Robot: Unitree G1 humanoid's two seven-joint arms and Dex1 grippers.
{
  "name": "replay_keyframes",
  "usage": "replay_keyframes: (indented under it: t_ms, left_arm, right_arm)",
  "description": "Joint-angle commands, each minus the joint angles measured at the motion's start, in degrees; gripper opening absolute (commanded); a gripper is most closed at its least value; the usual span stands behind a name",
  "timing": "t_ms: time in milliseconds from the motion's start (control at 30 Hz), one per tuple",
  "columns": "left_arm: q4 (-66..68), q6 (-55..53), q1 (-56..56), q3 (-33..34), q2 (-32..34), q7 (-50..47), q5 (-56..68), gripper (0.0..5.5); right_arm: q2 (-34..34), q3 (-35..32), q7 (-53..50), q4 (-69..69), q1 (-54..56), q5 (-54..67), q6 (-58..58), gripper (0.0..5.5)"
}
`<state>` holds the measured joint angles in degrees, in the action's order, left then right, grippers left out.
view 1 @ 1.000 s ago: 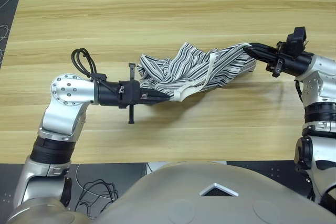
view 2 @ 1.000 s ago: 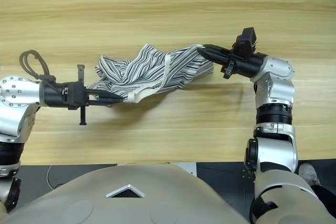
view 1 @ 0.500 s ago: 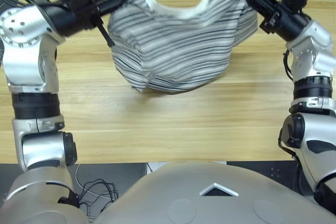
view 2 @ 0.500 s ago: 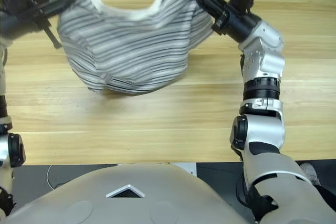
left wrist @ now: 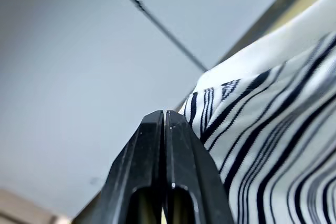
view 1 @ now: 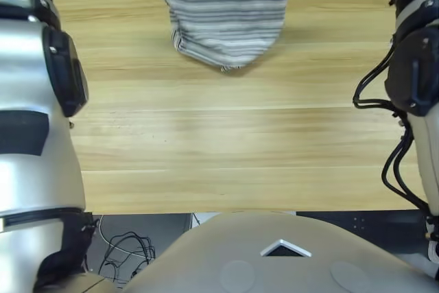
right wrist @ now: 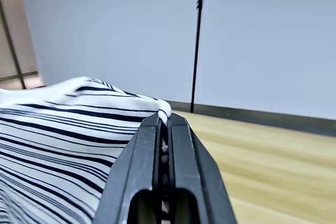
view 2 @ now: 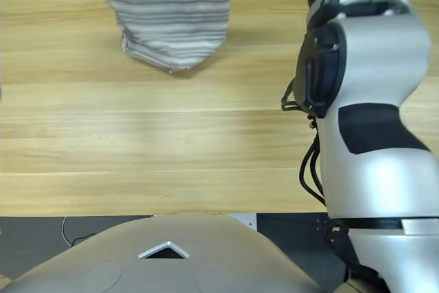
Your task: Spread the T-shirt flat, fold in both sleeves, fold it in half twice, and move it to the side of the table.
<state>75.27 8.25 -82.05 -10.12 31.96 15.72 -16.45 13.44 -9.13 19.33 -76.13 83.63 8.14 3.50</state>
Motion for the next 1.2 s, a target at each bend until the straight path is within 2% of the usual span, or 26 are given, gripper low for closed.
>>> replay_keyframes:
  t_ms: [33,167,367,533,667,833,933,1000,1067,1200]
  left_arm:
    - [2.48,-3.49,-7.37,0.82,0.14,-4.54,-1.96,0.12]
    - [2.78,-3.67,-12.74,1.57,0.08,-8.06,-3.30,0.12]
    - [2.61,-0.90,-10.32,2.74,-0.28,-3.13,-2.97,0.12]
    - [0.46,7.06,-0.87,1.00,1.82,5.10,-3.53,0.12]
    - [-4.62,14.06,7.46,1.88,5.18,13.43,-1.01,0.12]
    - [-12.29,15.67,15.85,3.65,6.15,20.60,3.47,0.12]
    - [-18.02,14.79,20.51,5.09,6.33,23.98,6.54,0.12]
    - [-22.01,13.33,24.11,6.10,6.18,27.04,9.37,0.12]
    - [-27.83,10.78,29.15,6.38,5.68,31.80,12.81,0.12]
    - [-41.93,3.97,41.39,5.36,3.20,36.57,19.06,0.12]
  right_arm:
    - [0.74,-0.94,-4.75,-1.51,5.45,-3.09,0.51,0.10]
    - [1.77,-2.46,-6.92,-1.73,8.82,-4.74,1.04,0.10]
    - [1.00,-3.80,-1.44,-1.38,8.54,-4.91,1.30,0.10]
    - [0.53,-2.85,11.24,0.05,1.16,-4.47,1.66,0.10]
    - [2.91,-2.42,21.69,2.10,-7.32,-3.87,1.83,0.10]
    - [3.77,-3.55,28.52,6.19,-10.87,-0.99,0.69,0.10]
    - [4.22,-4.31,34.51,17.19,-15.23,3.81,-4.72,0.10]
    - [4.57,-3.05,37.83,34.64,-24.43,8.46,-13.35,0.10]
    - [5.47,-1.83,38.50,50.82,-33.79,12.30,-20.97,0.10]
    - [7.28,-1.54,37.22,67.77,-46.40,16.05,-28.64,0.10]
